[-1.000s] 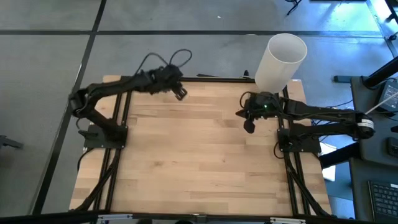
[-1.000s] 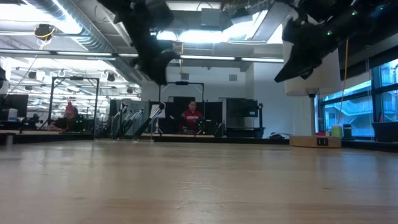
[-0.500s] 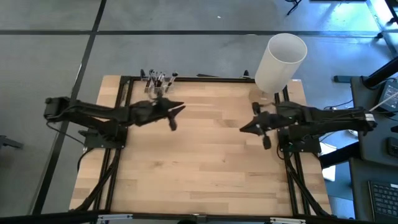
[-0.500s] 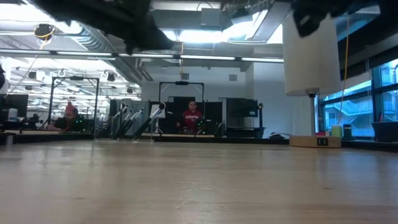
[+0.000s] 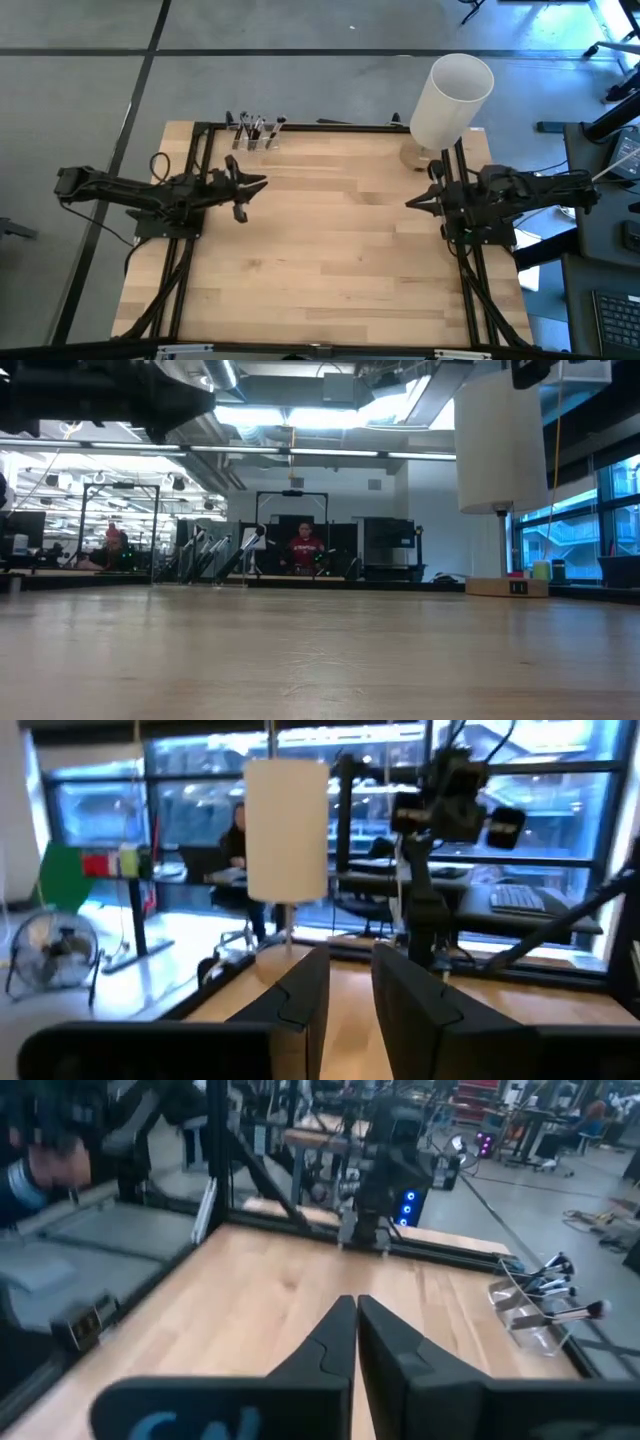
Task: Put items in baskets/containers
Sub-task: Return to Home Position
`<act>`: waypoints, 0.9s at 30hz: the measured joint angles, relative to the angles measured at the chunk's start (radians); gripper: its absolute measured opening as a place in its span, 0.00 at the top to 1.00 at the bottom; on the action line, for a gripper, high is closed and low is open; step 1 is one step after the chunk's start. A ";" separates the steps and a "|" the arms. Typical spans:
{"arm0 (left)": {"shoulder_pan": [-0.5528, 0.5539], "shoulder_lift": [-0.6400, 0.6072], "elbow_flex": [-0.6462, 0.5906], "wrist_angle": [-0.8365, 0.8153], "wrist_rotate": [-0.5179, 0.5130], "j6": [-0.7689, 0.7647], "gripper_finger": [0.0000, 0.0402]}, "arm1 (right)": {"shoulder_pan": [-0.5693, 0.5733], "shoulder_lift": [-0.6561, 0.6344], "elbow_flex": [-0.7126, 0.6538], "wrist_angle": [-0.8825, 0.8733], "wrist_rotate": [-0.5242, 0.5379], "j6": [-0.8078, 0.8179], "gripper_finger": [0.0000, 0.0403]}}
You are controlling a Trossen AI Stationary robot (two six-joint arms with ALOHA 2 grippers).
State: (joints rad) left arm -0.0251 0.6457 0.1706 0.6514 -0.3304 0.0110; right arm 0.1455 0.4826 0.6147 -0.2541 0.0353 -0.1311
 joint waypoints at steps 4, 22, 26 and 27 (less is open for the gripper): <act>0.001 -0.071 -0.019 0.007 -0.015 0.007 0.82 | 0.000 -0.017 0.000 -0.049 -0.002 -0.084 0.96; 0.001 -0.196 -0.115 0.019 -0.057 0.016 0.83 | -0.033 -0.316 -0.180 0.107 0.045 -0.128 0.96; 0.000 -0.205 -0.115 -0.031 0.013 0.013 0.88 | -0.036 -0.397 -0.179 0.076 0.037 -0.084 0.96; 0.000 -0.204 -0.115 -0.042 0.013 0.022 0.89 | -0.036 -0.411 -0.179 0.073 0.020 -0.077 0.96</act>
State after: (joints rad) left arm -0.0246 0.4418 0.0559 0.6092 -0.3172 0.0327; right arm 0.1097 0.0714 0.4355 -0.1816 0.0555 -0.2079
